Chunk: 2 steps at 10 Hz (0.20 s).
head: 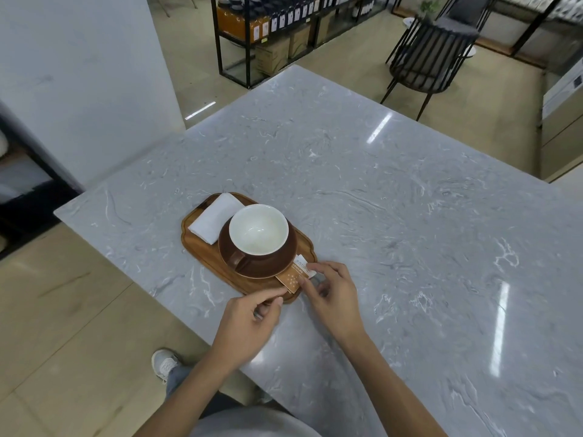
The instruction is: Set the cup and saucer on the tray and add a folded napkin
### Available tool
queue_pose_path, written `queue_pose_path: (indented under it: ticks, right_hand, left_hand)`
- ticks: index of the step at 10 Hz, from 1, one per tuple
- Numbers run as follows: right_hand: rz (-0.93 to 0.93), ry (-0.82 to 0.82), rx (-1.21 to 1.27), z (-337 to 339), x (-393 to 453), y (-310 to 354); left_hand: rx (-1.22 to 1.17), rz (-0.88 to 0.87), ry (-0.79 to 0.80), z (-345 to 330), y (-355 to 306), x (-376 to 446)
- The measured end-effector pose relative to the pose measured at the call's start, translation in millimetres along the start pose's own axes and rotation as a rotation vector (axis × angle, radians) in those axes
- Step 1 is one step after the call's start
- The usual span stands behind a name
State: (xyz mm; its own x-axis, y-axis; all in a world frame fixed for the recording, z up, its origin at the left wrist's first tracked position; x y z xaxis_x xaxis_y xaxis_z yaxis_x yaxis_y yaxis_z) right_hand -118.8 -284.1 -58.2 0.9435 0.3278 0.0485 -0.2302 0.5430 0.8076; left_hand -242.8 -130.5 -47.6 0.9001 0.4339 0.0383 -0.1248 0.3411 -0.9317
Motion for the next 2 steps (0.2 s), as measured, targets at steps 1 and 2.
queue_pose_path:
  ticks: [1,2]
  right_hand:
    - [0.008,-0.009,-0.016,0.7,-1.1,5.5]
    - [0.064,-0.042,-0.002,10.6,1.8,21.7]
  left_hand:
    - [0.057,-0.036,0.033,2.4,-3.4,0.4]
    - [0.139,-0.187,0.103,9.9,-23.0,4.7]
Point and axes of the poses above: each hand's wrist, its own x-axis towards the middle knuckle, its own z-axis out of the back of the hand, y = z × x, the point moved 5 cm from there along x, towards the middle knuckle, and after that the axes turned 3 degrees about -y, right-handed, at the moved point
